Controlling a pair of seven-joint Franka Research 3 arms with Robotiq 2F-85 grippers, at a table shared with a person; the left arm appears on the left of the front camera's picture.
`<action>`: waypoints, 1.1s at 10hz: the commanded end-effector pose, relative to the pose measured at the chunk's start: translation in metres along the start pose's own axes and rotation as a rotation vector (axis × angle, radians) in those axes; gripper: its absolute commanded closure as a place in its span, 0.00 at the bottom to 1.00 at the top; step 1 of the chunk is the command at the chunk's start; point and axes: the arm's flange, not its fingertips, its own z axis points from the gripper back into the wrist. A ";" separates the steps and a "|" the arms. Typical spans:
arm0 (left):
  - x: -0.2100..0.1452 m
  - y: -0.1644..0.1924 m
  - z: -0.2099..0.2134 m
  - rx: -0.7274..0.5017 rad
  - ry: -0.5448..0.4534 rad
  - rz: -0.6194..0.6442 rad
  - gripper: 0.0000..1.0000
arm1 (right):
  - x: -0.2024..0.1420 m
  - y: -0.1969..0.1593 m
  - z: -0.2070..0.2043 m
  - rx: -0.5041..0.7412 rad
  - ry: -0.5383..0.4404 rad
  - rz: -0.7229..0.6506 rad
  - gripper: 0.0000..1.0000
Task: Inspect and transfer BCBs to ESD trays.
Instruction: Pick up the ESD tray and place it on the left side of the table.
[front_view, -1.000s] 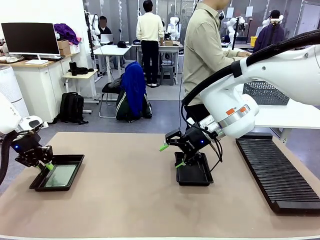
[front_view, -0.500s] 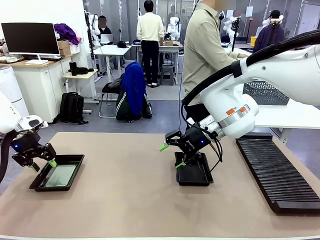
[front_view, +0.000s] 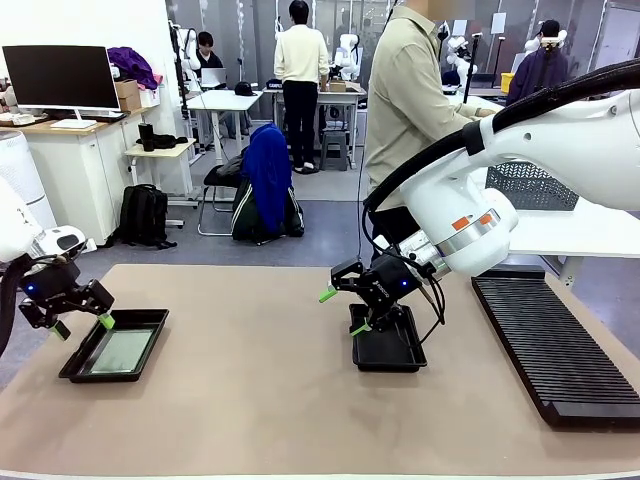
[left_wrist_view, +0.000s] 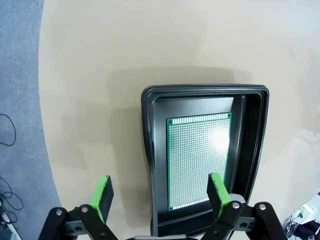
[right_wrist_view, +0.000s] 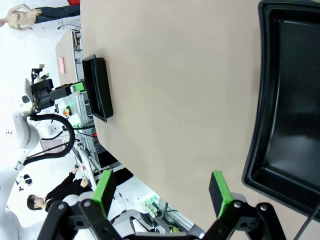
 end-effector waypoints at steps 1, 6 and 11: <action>-0.003 -0.004 0.006 0.011 0.021 0.009 0.00 | 0.000 0.000 0.000 -0.005 0.001 -0.002 0.00; -0.014 -0.016 0.033 0.027 0.041 0.006 0.00 | 0.000 0.000 0.000 -0.005 0.001 -0.002 0.00; -0.020 -0.024 0.062 0.024 0.040 0.003 0.00 | 0.000 0.000 0.000 -0.005 0.001 -0.002 0.00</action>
